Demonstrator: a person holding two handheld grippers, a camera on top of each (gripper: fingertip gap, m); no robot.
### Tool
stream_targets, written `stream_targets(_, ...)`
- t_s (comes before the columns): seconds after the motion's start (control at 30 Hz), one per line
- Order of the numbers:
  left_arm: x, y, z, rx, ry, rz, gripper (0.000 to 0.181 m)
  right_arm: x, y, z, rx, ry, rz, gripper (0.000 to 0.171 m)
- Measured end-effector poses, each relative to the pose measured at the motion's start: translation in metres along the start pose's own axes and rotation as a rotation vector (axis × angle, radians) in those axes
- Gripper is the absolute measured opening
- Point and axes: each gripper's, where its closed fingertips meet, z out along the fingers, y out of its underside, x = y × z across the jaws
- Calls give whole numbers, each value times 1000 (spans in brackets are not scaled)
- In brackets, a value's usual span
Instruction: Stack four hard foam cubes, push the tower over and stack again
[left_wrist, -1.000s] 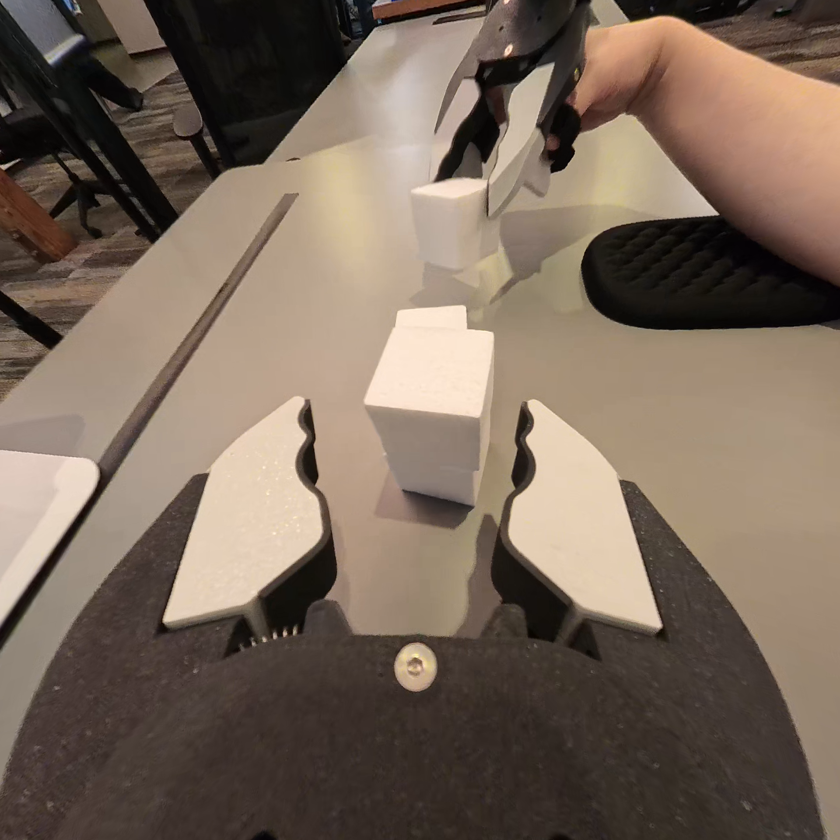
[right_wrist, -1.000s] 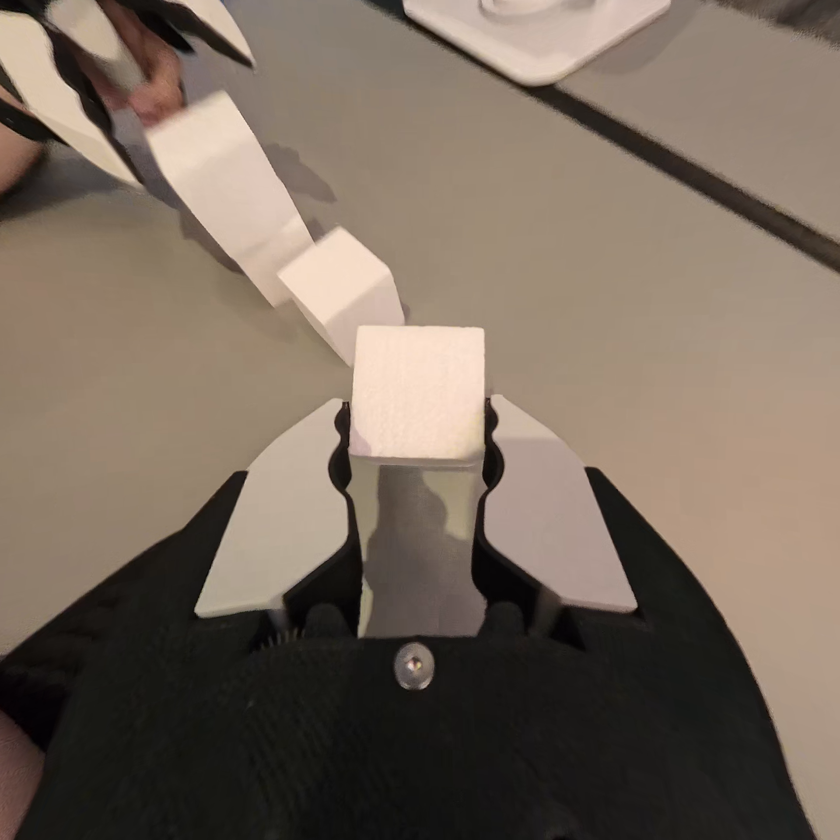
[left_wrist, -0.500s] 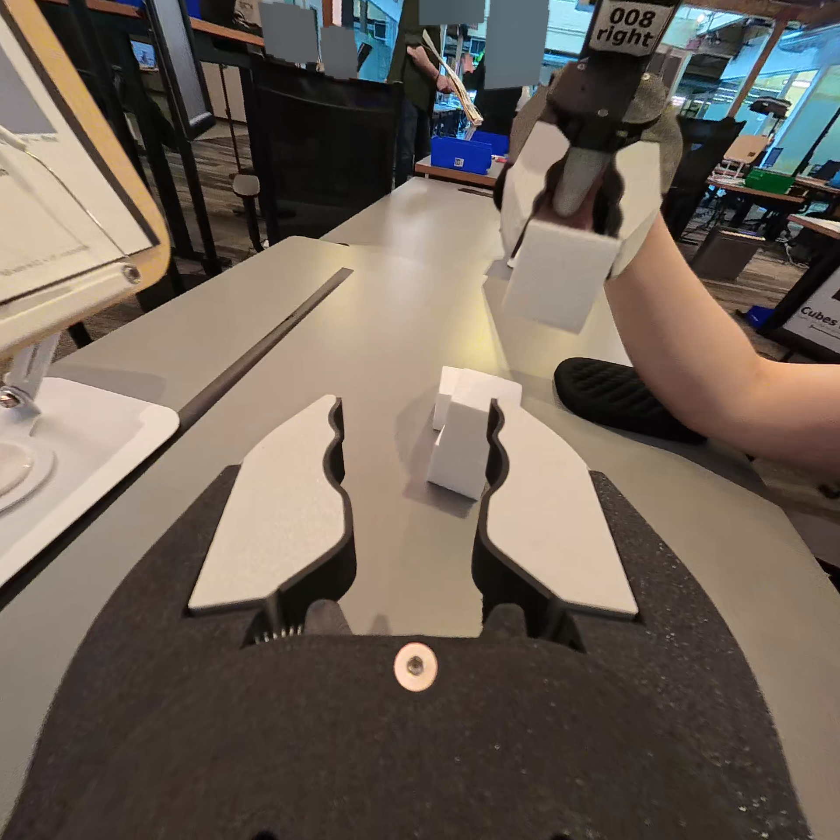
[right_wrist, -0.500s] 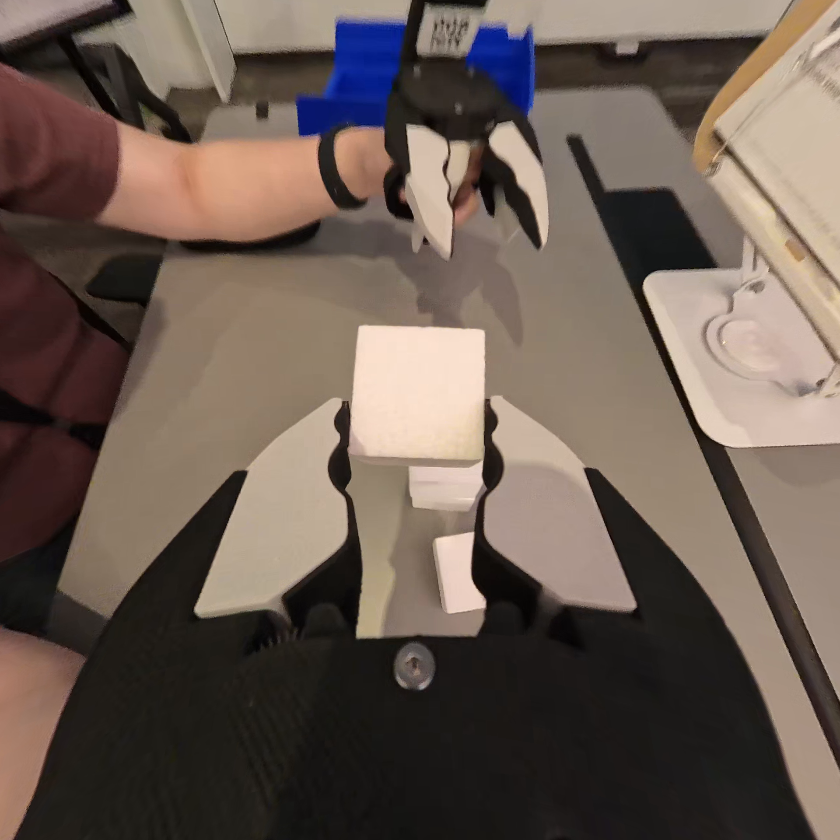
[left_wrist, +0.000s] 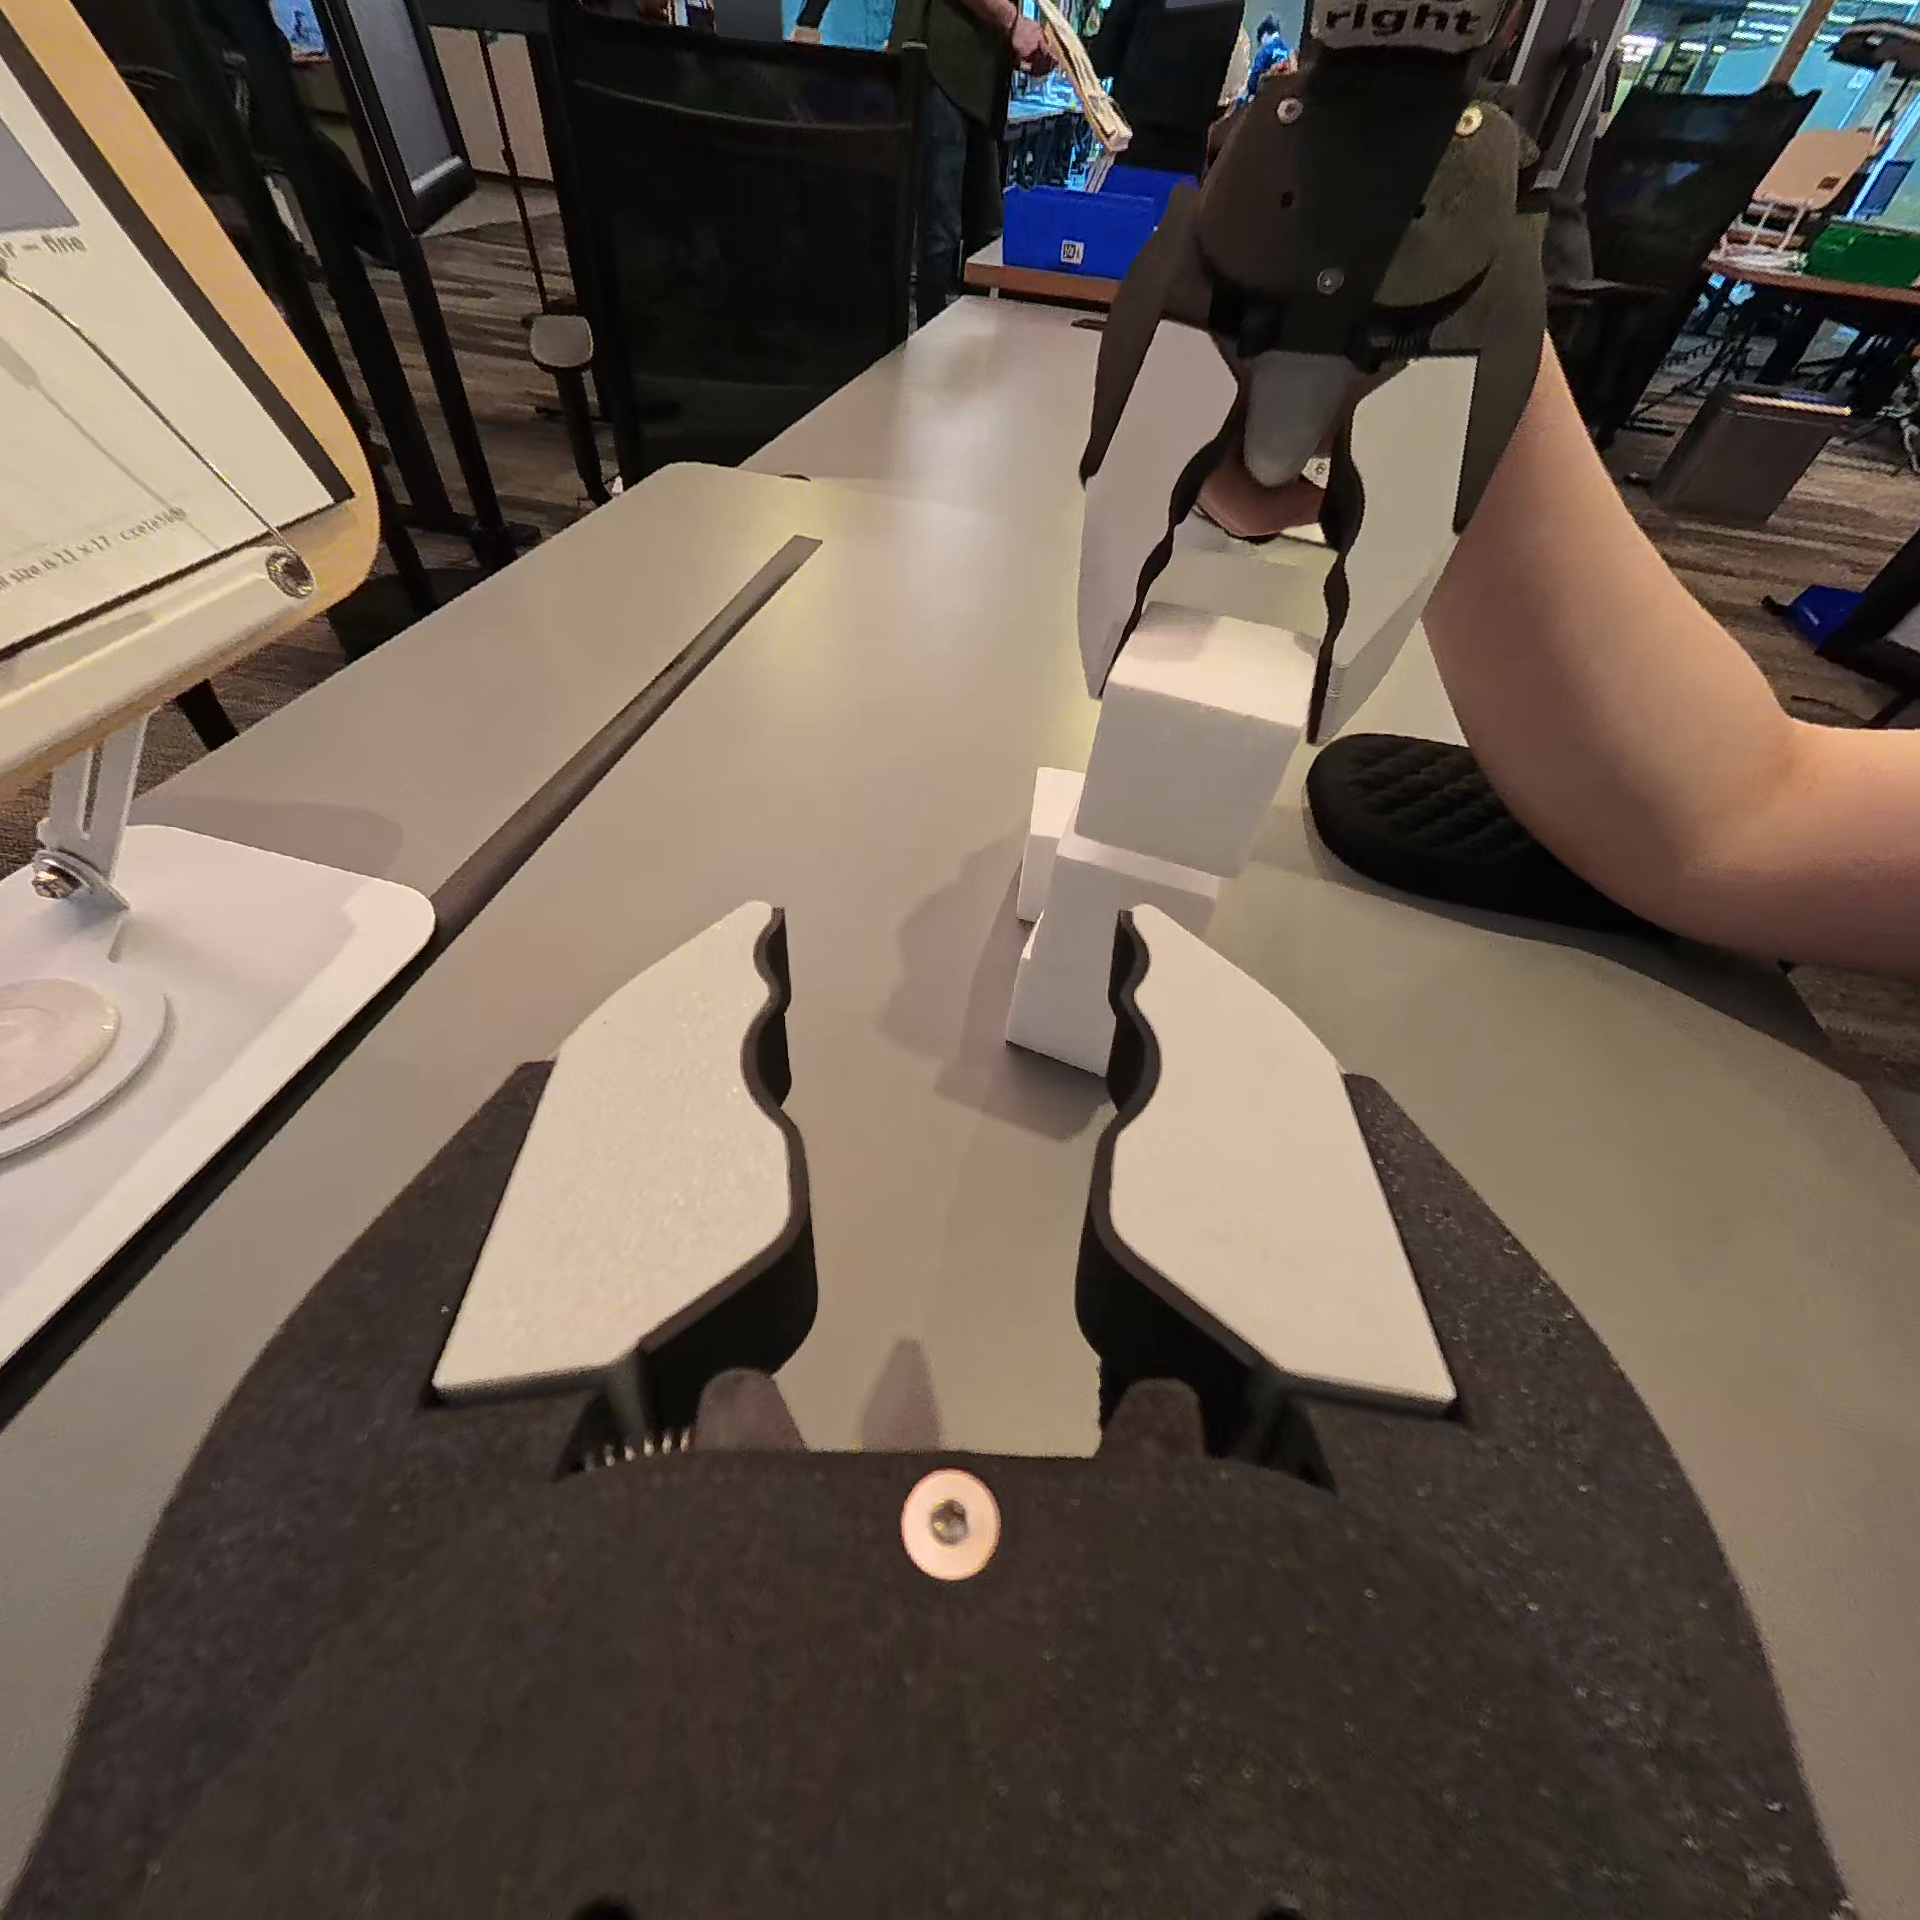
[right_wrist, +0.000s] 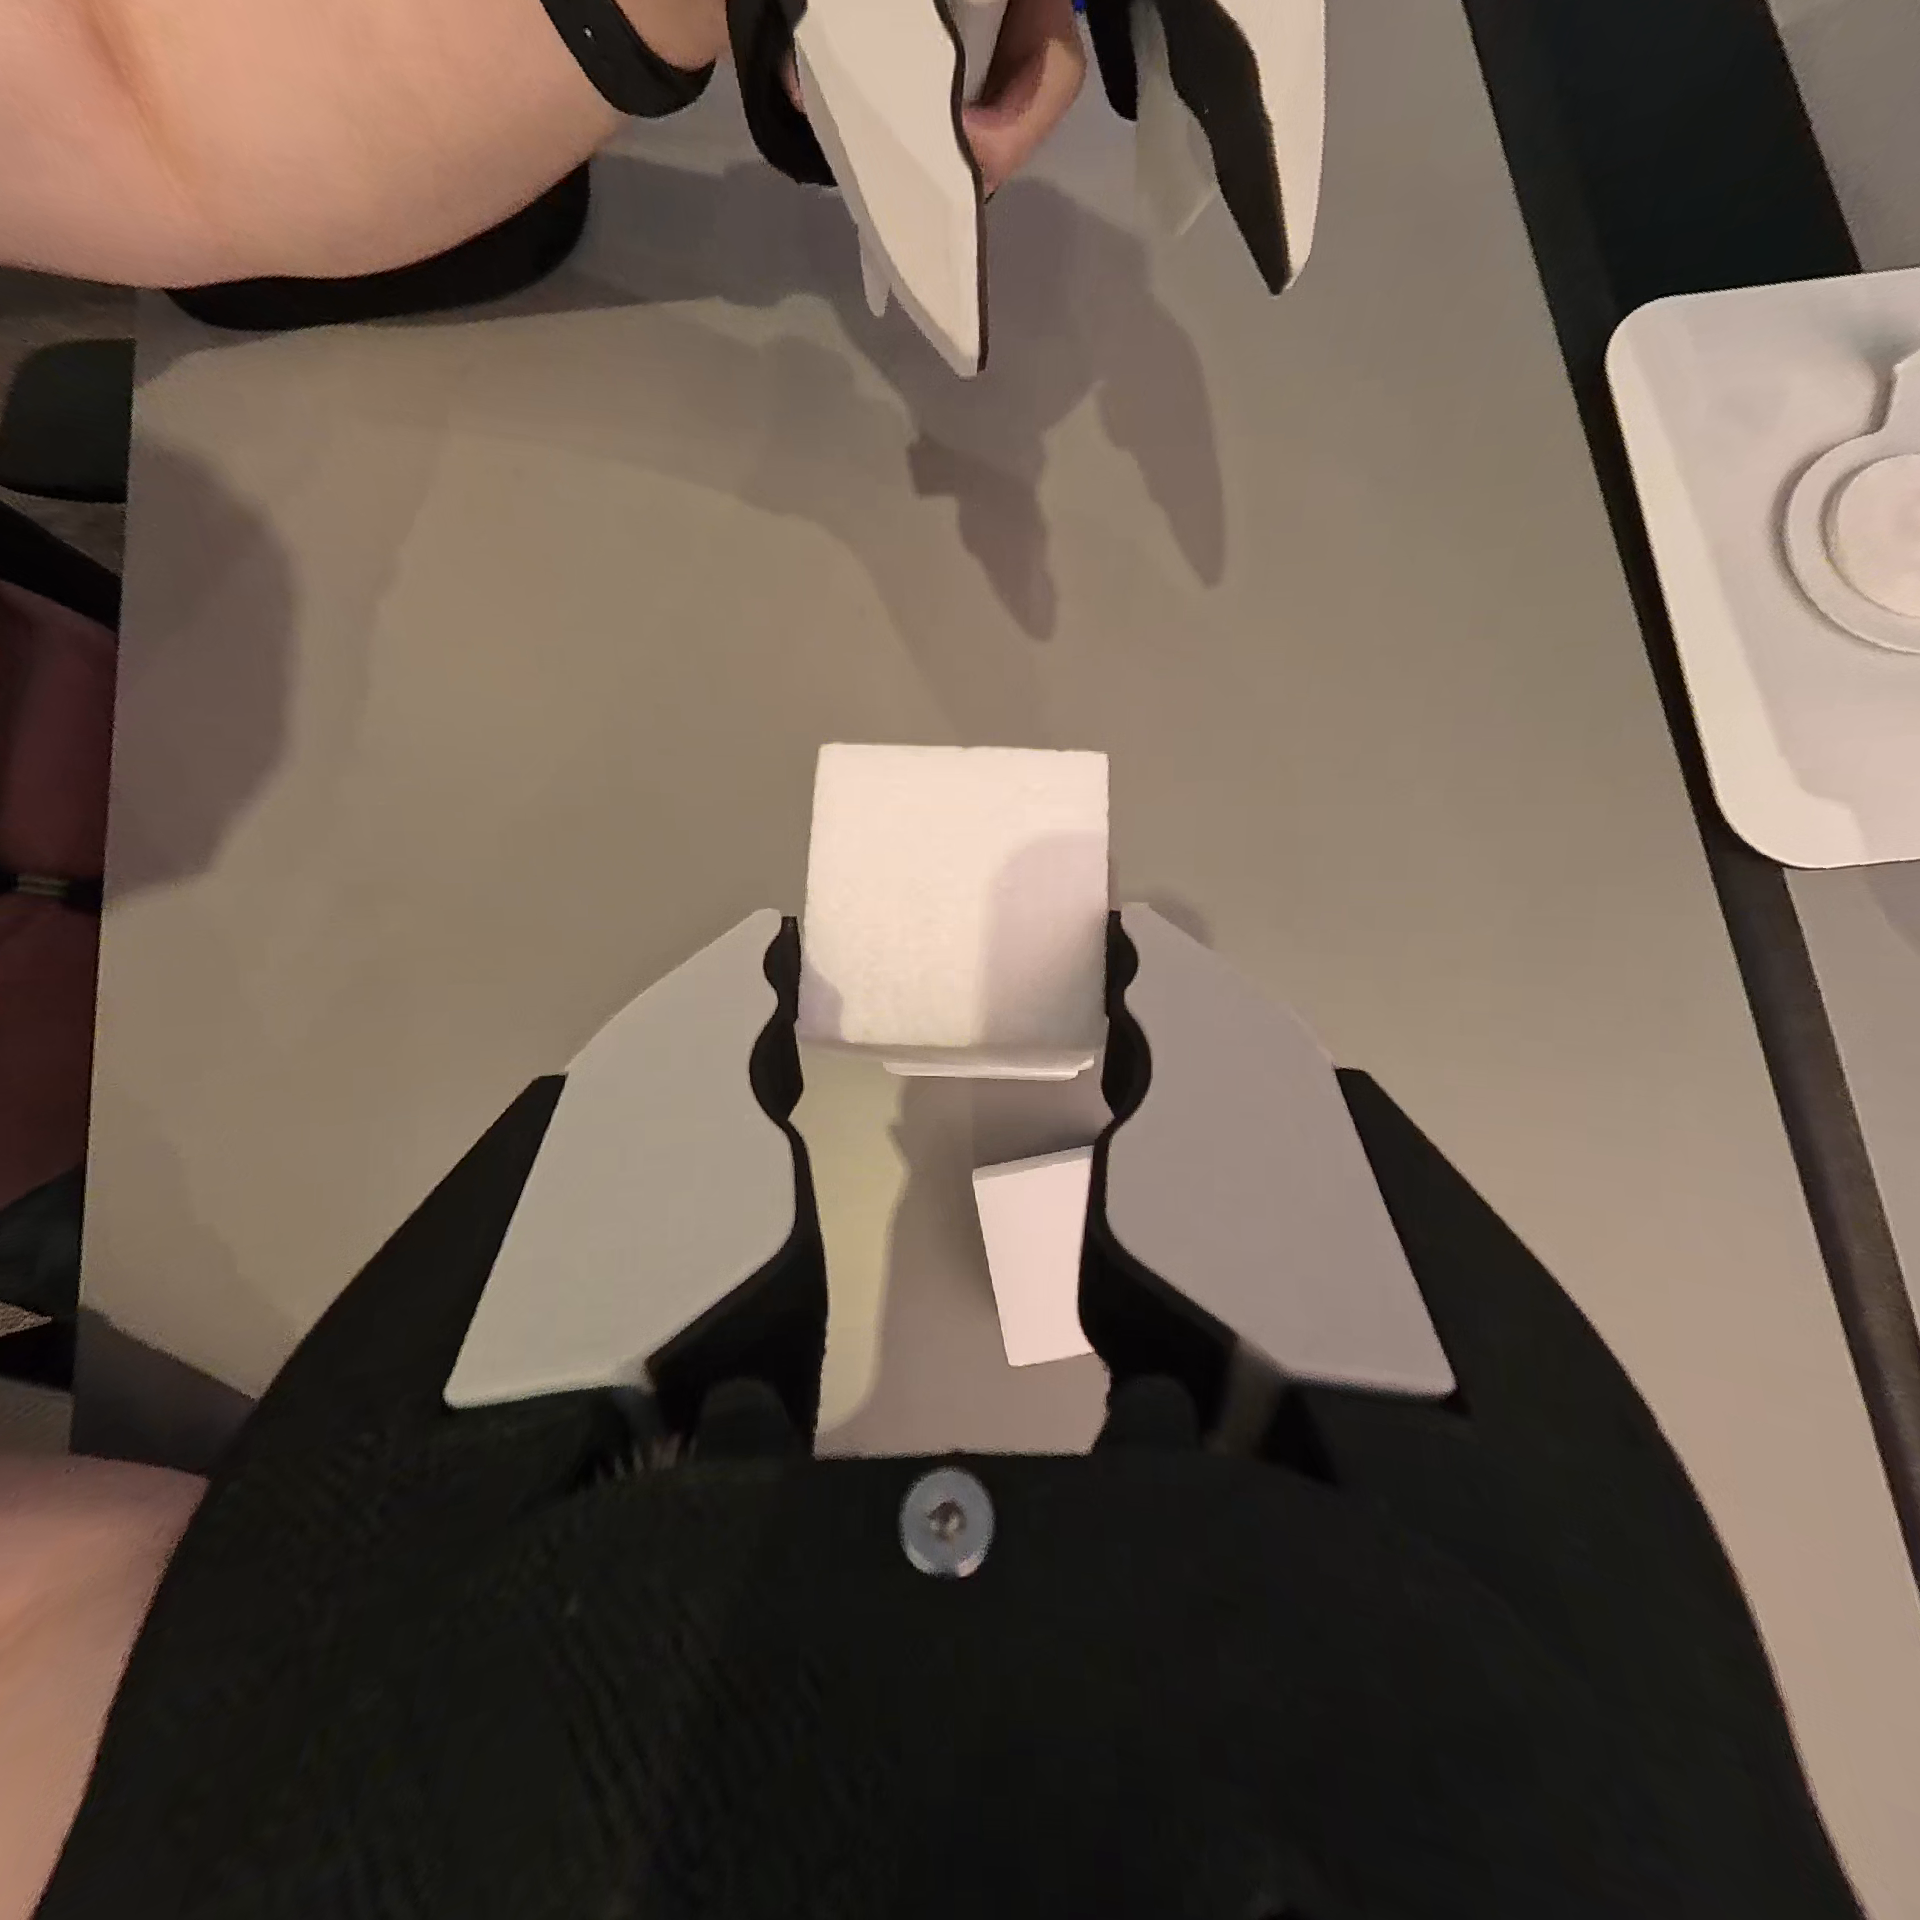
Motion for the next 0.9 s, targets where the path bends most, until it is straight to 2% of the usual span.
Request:
stream_targets(0.37, 4, 5, 4, -17, 20, -10, 58, 3, 7, 8, -16, -12, -15, 57)
stream_targets(0.53, 7, 9, 8, -41, 30, -6, 59, 0, 11, -4, 35, -3, -91, 79)
stream_targets(0.7, 7, 14, 9, -61, 37, -10, 59, 3, 57, -28, 142, -103, 28, 76)
stream_targets(0.77, 7, 16, 10, -67, 40, -16, 59, 16, 78, -26, 160, -102, 98, 72)
stream_targets(0.9, 6, 22, 12, -88, 44, -30, 59, 32, 109, -5, 76, -93, 181, 71)
